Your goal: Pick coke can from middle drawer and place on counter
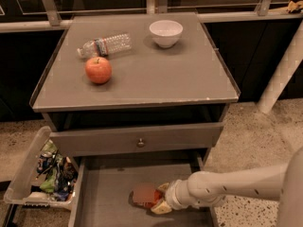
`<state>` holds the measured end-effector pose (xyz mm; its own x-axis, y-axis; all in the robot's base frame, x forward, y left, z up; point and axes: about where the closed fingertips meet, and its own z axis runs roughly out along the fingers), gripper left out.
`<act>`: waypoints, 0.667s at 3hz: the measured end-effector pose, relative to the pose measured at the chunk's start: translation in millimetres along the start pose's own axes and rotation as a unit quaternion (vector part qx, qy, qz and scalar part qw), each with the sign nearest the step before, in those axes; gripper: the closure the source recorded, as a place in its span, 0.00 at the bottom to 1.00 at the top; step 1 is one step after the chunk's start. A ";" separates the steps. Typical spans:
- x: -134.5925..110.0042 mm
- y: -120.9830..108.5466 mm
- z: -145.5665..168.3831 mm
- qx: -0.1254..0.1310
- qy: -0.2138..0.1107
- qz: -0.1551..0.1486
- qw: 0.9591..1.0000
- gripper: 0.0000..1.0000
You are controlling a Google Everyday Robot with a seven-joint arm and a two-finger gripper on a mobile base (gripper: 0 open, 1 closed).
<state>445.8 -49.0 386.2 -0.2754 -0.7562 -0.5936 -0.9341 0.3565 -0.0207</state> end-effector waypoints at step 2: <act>-31.9 -8.7 -77.2 -0.016 -0.036 -0.015 0.999 1.00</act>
Offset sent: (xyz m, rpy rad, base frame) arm 0.0000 -0.0436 0.1539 0.0964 -0.0487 0.0734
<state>445.1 -70.3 467.5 -0.2311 -0.7238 -0.6501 -0.9488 0.3157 -0.0142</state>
